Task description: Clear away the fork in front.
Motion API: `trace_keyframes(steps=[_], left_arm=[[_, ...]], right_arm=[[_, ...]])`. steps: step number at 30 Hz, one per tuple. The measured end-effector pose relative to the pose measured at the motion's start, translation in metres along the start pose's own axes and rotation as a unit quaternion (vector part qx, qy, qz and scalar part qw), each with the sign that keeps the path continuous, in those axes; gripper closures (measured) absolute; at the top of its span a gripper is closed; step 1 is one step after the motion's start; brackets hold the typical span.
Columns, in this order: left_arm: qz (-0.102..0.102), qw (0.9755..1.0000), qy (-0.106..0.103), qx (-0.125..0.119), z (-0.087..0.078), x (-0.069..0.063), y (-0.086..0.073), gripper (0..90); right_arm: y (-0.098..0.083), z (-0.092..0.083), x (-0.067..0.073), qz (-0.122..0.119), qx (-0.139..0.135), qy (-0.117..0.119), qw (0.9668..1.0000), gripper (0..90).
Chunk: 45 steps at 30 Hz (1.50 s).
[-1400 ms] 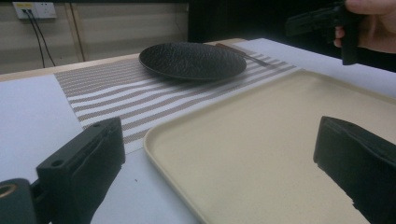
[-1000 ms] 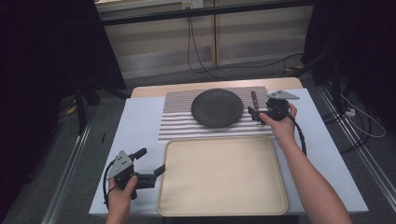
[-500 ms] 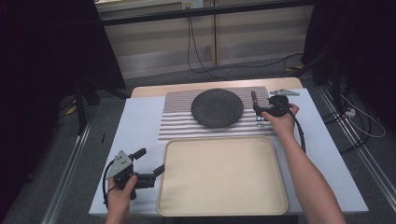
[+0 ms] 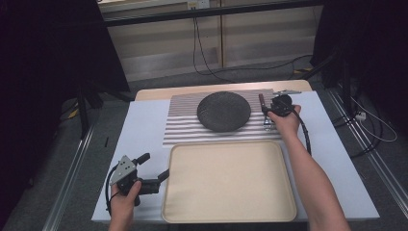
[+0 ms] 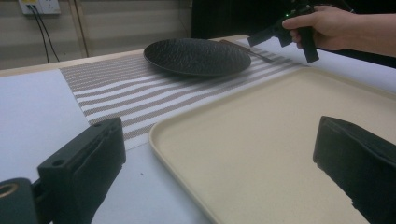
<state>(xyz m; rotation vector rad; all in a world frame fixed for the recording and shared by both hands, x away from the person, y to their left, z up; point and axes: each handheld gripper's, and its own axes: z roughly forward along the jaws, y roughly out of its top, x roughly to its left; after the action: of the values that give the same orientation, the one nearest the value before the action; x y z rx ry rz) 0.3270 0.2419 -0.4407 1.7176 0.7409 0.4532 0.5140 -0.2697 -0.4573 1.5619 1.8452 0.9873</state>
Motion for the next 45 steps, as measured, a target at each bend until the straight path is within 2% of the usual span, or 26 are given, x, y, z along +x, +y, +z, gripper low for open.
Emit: trace_keyframes(steps=[3,4,6,11,16,19,20,21,22,25,26,30,33,35,39,40,45], left_arm=[[0.000,1.0000,0.002,0.001,0.000,0.000,0.000,2.6],[-0.001,1.0000,0.004,0.003,0.000,0.000,0.000,2.6],[0.000,1.0000,0.004,0.003,0.000,0.001,0.000,2.6],[-0.001,1.0000,0.005,0.003,0.000,0.001,-0.001,2.6],[0.000,1.0000,0.002,0.010,0.001,0.001,-0.001,2.7],[-0.003,0.9999,0.009,0.012,0.002,0.002,-0.002,2.6],[-0.006,0.9999,0.010,0.008,0.002,0.003,-0.001,2.7],[-0.006,0.9999,0.010,0.008,0.002,0.003,-0.001,2.6],[-0.012,0.9998,0.013,0.004,0.002,0.003,-0.001,2.7],[-0.007,0.9999,0.007,0.005,0.002,0.003,-0.001,2.7],[-0.005,1.0000,0.006,0.004,0.002,0.003,-0.001,2.7],[-0.009,0.9999,0.005,0.003,0.004,0.002,0.000,2.7],[-0.008,1.0000,0.005,0.004,0.003,0.002,0.000,2.7],[-0.005,1.0000,0.003,0.003,0.003,0.002,0.000,2.6],[-0.005,1.0000,0.005,0.006,0.004,0.002,0.000,2.7],[-0.007,1.0000,0.003,0.005,0.004,0.001,0.000,2.6],[-0.006,1.0000,0.002,0.006,0.006,0.001,0.000,2.7]], right_arm=[[0.000,0.007,0.002,-0.004,0.003,0.001,1.0000,62.6],[0.000,0.011,0.003,-0.003,0.013,0.006,0.9999,63.6],[0.000,0.016,0.005,-0.012,0.022,-0.002,0.9997,64.6],[0.001,0.021,0.007,-0.015,0.033,-0.012,0.9993,68.5],[0.001,0.022,0.005,-0.003,0.035,-0.017,0.9992,77.8],[0.001,0.019,0.004,-0.002,0.039,-0.012,0.9992,78.1],[0.001,0.014,0.004,-0.008,0.054,-0.008,0.9985,78.1],[0.001,0.014,0.004,-0.008,0.054,-0.008,0.9985,78.1],[-0.002,0.007,0.006,-0.025,0.064,-0.001,0.9976,78.2],[-0.006,-0.002,0.006,-0.030,0.075,0.006,0.9967,78.2],[-0.007,-0.005,0.005,-0.024,0.079,0.008,0.9966,78.1],[-0.016,-0.009,0.006,-0.027,0.060,0.003,0.9979,77.2],[-0.016,-0.008,0.007,-0.031,0.059,-0.003,0.9978,77.1],[-0.014,-0.008,0.007,-0.015,0.066,-0.004,0.9977,77.1],[-0.010,-0.006,0.008,-0.011,0.080,-0.008,0.9967,77.8],[-0.010,-0.006,0.005,0.002,0.080,0.003,0.9968,78.1],[-0.010,-0.006,0.007,0.001,0.080,-0.005,0.9968,78.5]])
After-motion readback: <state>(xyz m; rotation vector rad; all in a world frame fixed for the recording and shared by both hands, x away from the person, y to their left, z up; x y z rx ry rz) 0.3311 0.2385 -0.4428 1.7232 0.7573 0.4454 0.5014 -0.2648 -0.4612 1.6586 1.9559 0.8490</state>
